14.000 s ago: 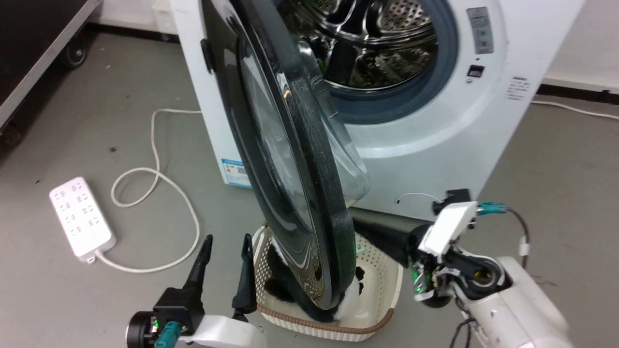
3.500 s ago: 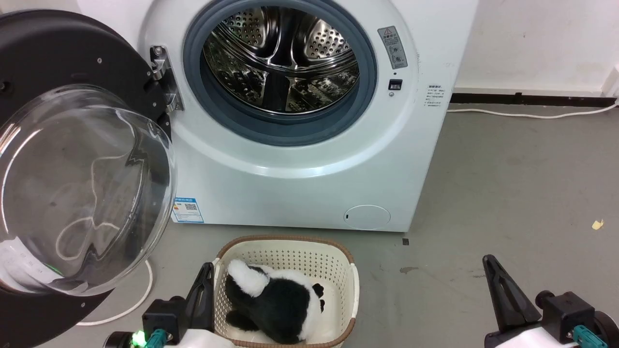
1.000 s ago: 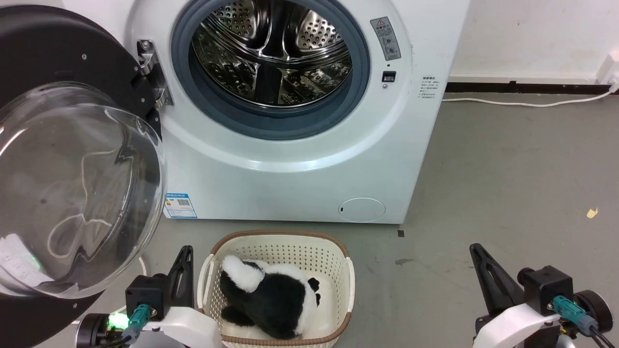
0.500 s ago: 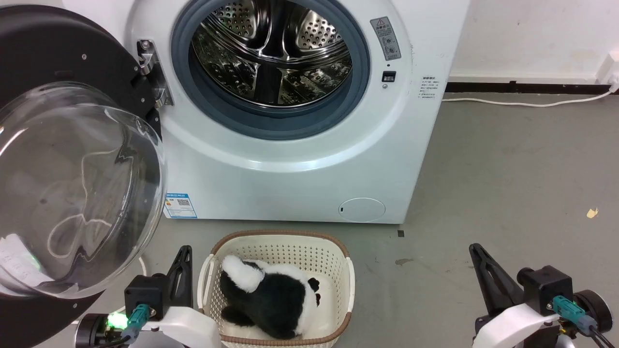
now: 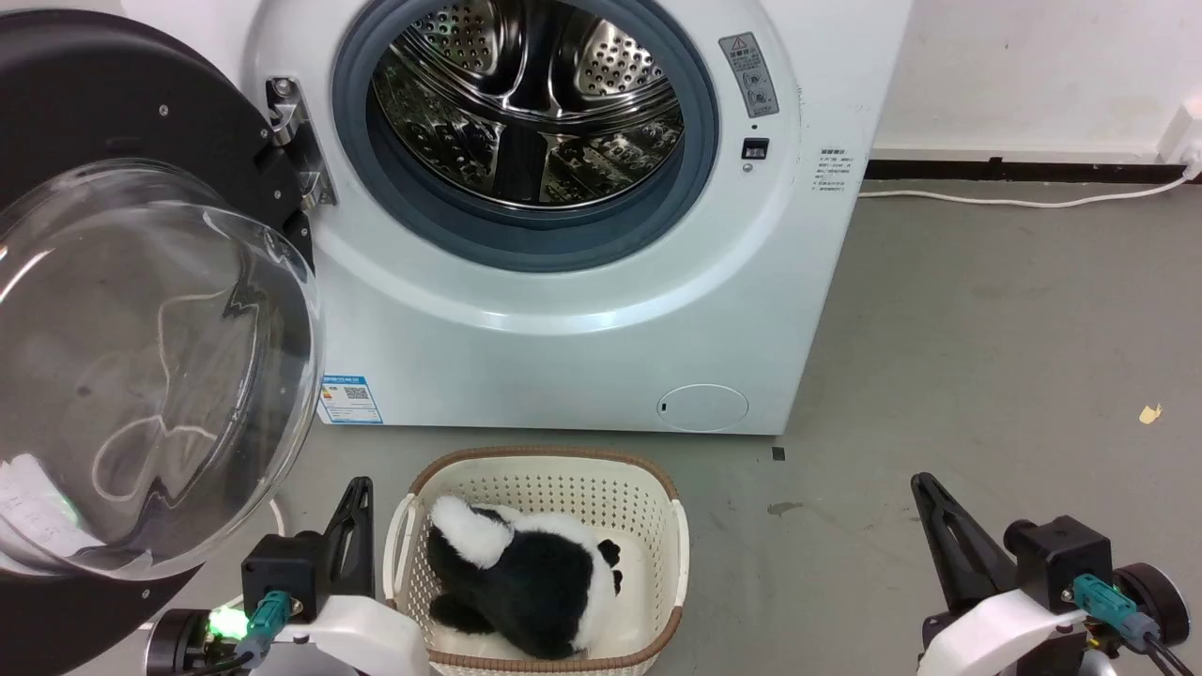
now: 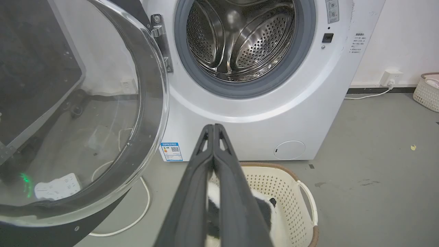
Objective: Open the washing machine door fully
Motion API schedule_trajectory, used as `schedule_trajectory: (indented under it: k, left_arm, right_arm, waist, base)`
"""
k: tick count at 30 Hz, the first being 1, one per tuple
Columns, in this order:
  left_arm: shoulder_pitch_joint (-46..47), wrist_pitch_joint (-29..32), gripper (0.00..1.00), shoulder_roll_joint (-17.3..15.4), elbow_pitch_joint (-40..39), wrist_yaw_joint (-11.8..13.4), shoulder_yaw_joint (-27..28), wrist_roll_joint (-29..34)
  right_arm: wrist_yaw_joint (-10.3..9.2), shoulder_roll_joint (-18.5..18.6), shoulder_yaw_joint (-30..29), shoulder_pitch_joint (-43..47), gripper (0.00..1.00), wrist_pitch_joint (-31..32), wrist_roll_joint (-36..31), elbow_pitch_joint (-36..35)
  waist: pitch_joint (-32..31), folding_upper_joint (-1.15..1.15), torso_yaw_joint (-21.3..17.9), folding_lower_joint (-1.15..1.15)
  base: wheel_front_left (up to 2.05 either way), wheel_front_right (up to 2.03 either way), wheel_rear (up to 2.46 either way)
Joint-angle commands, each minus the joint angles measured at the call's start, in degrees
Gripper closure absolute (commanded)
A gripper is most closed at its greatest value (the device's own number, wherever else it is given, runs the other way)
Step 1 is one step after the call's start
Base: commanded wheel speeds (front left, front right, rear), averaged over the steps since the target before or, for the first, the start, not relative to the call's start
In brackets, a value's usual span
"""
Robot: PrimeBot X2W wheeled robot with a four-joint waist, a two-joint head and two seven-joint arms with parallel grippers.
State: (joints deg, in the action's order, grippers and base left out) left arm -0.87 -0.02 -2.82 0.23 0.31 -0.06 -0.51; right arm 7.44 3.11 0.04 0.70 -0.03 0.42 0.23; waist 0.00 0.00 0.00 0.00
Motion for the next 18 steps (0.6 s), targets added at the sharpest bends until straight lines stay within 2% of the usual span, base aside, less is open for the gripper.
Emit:
schedule_trajectory:
  k: [1, 18]
  left_arm:
    - [0.9, 0.0, 1.0, -0.1, -0.2, -0.3, 0.1, 0.5]
    - [0.9, 0.0, 1.0, -0.1, -0.2, -0.3, 0.1, 0.5]
  right_arm:
    - [0.05, -0.2, 0.0, -0.7, 1.0, 0.0, -0.4, -0.2]
    - [0.05, -0.2, 0.0, -0.7, 1.0, 0.0, -0.4, -0.2]
  waist:
    - [0.0, 0.0, 0.0, 0.0]
    - [0.0, 0.0, 0.0, 0.0]
  base:
    - [0.0, 0.0, 0.0]
    - [0.0, 0.0, 0.0]
